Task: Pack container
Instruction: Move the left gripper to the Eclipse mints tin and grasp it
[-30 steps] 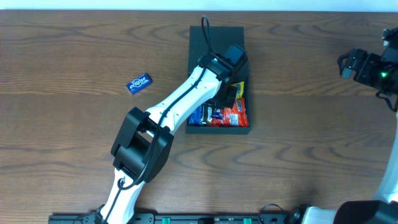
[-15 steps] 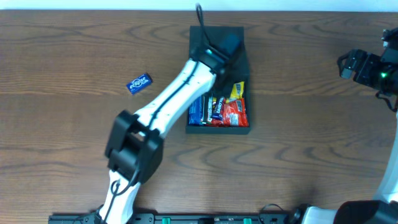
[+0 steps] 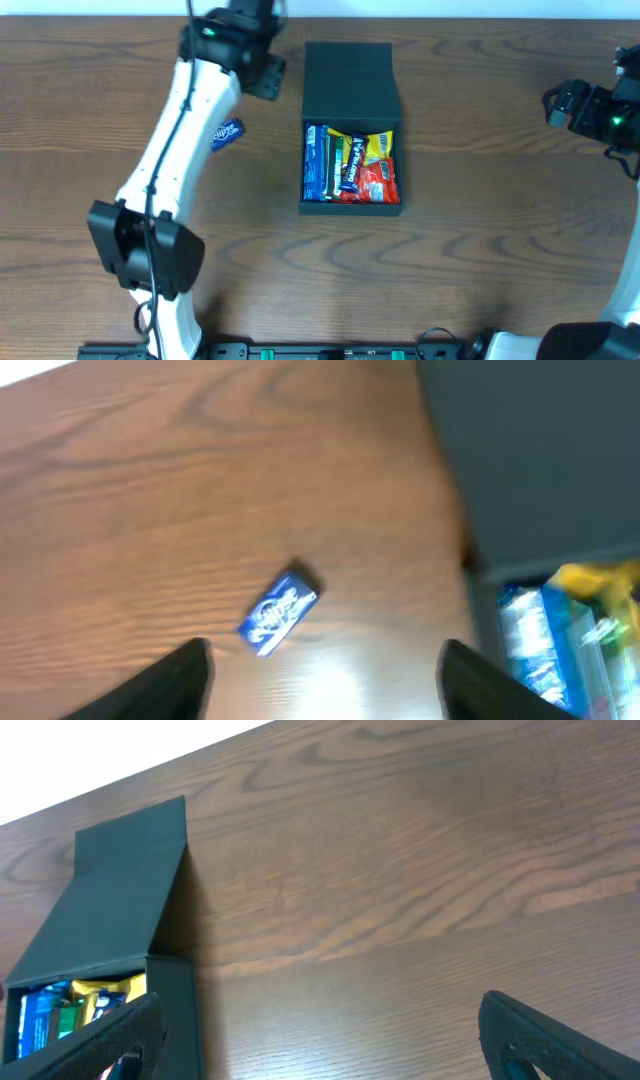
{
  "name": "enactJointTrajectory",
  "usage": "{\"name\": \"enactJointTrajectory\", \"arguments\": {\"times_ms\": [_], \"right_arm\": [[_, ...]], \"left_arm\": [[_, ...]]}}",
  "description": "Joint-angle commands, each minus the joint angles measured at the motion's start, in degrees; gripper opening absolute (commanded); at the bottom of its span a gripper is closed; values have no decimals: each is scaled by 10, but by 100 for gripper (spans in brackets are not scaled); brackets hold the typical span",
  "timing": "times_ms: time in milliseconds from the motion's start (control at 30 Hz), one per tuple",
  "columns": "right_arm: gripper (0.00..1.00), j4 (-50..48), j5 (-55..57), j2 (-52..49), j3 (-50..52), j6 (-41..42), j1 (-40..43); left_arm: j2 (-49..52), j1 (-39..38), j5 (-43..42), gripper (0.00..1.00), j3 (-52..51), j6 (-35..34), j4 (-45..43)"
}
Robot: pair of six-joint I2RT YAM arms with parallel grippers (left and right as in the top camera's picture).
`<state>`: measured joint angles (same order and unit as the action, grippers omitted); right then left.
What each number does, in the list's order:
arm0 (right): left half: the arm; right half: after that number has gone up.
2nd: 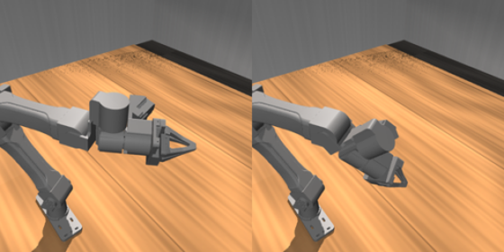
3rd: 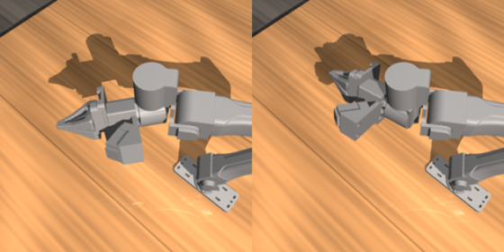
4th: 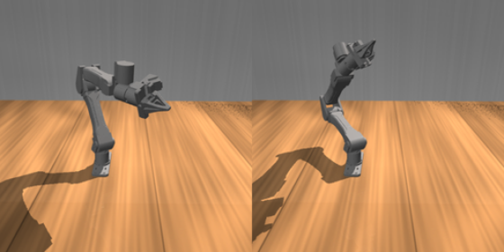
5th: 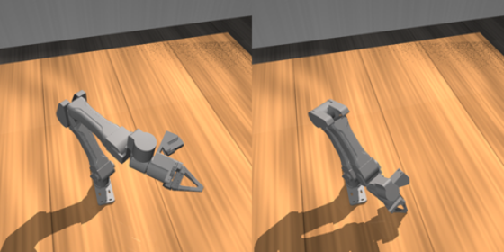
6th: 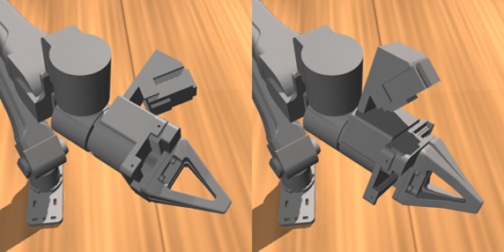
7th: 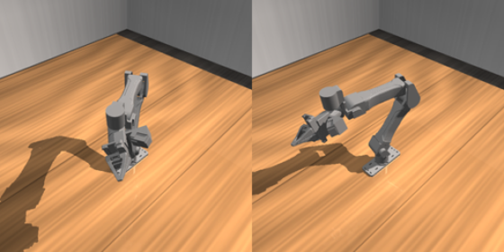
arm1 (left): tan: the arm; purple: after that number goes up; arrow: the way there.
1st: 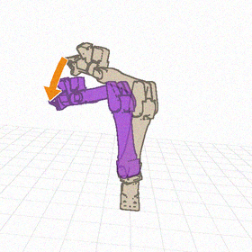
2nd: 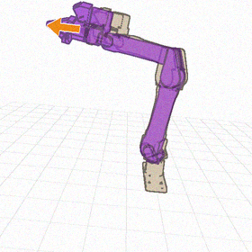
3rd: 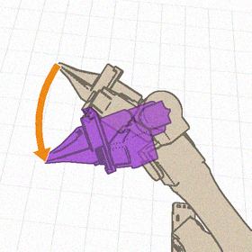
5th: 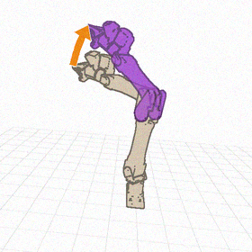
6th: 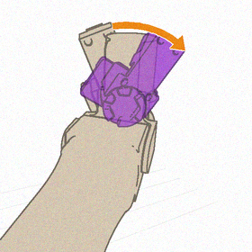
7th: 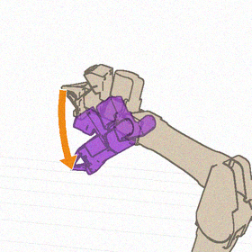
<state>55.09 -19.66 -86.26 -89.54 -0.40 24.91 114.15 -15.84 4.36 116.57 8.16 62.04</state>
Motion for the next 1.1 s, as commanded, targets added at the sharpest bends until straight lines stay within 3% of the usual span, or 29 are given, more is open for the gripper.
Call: {"name": "enactJointTrajectory", "arguments": {"times_ms": [0, 167, 400, 1033, 1067], "right_arm": [[99, 2, -3, 10, -4, 8, 3], [99, 10, -3, 10, -4, 8, 1], [99, 19, -3, 10, -4, 18, 1], [99, 26, -18, 10, -4, 37, 1], [99, 26, -18, 10, -4, 37, 1]], "left_arm": [[16, 42, -94, 90, -10, 163, 10], [49, 96, -127, 98, -11, 223, 15], [132, 118, -167, 95, -11, 295, 8], [249, 118, -102, 100, -11, 326, 10], [252, 118, -101, 93, -11, 325, 10]]}}
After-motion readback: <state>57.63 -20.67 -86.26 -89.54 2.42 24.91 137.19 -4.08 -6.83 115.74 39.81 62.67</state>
